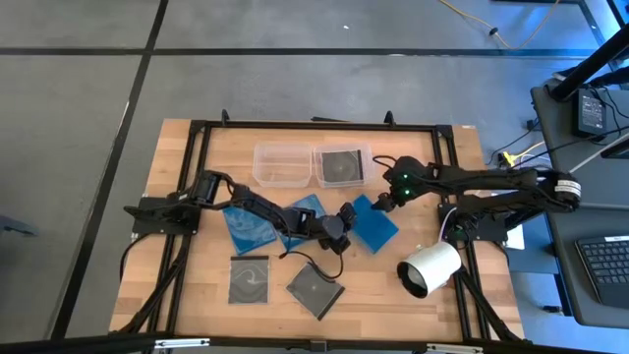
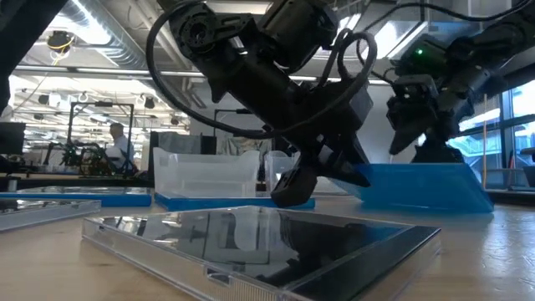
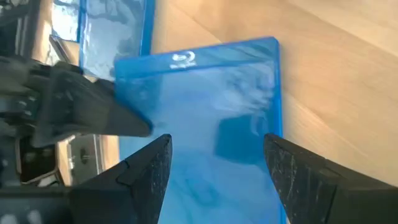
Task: Pick & place jewel cases by type
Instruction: Put the right blue CD case into the left transparent bin
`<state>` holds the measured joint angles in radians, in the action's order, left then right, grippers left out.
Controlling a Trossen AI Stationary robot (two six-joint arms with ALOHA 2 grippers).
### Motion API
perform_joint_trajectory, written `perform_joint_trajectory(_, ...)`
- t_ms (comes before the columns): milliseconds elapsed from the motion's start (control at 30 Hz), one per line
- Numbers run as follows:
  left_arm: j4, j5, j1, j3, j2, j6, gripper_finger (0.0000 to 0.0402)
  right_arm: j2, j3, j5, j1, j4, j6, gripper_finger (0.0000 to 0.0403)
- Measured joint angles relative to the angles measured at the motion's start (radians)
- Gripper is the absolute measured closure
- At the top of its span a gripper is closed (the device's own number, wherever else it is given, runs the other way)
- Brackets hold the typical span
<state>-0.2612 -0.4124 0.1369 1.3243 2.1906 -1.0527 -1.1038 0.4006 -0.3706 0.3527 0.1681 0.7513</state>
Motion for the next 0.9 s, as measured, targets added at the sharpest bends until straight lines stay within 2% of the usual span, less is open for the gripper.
perform_joint_trajectory(200, -0.002, -0.026, 0.023, 0.000, 0.000, -0.001, 0.0342, 0.102, -0.001, 0.007, 0.001, -0.001, -0.023, 0.0147)
perform_joint_trajectory(533, -0.012, -0.139, 0.039, 0.000, -0.021, -0.064, 0.0357, 0.286, -0.001, 0.037, 0.001, -0.004, -0.080, 0.0147)
perform_joint_trajectory(733, 0.034, -0.123, 0.034, -0.002, -0.138, -0.012, 0.0363, 0.338, -0.001, 0.037, 0.002, 0.000, -0.082, 0.0147)
perform_joint_trajectory(900, 0.198, -0.115, 0.006, -0.001, -0.262, 0.100, 0.0361, 0.341, -0.001, 0.037, 0.002, 0.003, -0.102, 0.0147)
